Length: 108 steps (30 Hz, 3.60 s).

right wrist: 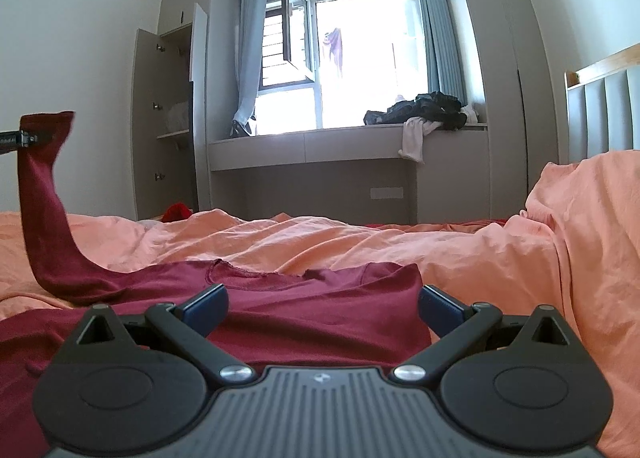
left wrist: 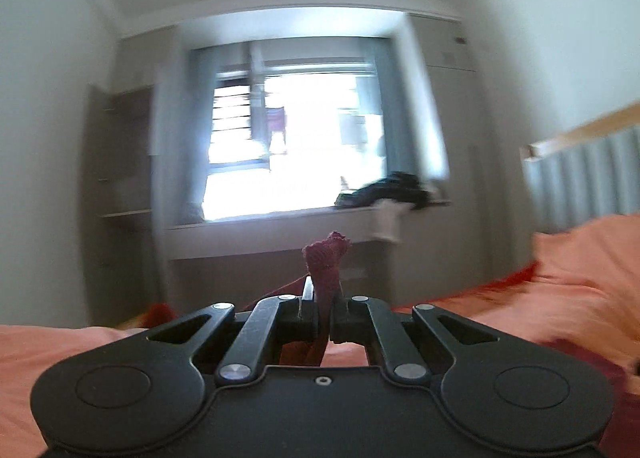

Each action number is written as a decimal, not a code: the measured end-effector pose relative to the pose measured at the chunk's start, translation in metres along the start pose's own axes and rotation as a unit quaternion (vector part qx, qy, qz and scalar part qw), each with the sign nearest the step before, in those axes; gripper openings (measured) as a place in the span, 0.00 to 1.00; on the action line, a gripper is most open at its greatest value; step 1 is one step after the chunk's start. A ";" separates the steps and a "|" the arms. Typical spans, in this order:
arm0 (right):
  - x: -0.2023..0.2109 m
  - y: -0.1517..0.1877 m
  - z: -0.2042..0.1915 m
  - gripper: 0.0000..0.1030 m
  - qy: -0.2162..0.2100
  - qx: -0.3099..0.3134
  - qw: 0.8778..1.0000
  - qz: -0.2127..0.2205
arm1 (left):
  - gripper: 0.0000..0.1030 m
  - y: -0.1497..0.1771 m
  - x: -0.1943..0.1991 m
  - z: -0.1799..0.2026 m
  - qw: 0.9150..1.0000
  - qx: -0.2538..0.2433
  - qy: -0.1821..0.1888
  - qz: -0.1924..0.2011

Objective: Fold small clothes

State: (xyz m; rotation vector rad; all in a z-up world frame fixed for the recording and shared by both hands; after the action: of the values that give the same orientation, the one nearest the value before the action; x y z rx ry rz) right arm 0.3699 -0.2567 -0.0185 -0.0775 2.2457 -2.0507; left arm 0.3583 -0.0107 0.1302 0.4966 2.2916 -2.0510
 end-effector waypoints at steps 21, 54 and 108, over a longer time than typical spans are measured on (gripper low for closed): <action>0.005 -0.001 -0.024 1.00 -0.041 0.005 0.999 -0.004 | 0.68 0.132 0.067 0.150 0.952 0.013 0.238 -0.190; 0.000 0.041 -0.105 1.00 -0.152 0.090 0.983 -0.054 | 0.07 0.230 -0.065 -0.135 0.900 0.173 -0.097 -0.388; 0.062 0.037 -0.103 1.00 -0.143 0.110 0.983 -0.024 | 0.99 0.096 0.079 -0.041 0.968 0.054 -0.040 -0.244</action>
State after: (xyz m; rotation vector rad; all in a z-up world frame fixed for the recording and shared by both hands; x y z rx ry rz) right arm 0.2987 -0.1582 -0.0484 -0.3858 1.8579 -2.1390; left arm 0.3157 0.0545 0.0255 -0.1725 2.4460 -2.3508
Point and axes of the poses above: each gripper's, at about its wrist camera, not at the fingertips, and x roughly against the way its jaws point, z to its right, y to its underside, the point moved 8 cm from there along -x, roughly the way its jaws point, and after that the axes turned 11 degrees about z, right-handed, at the moved point
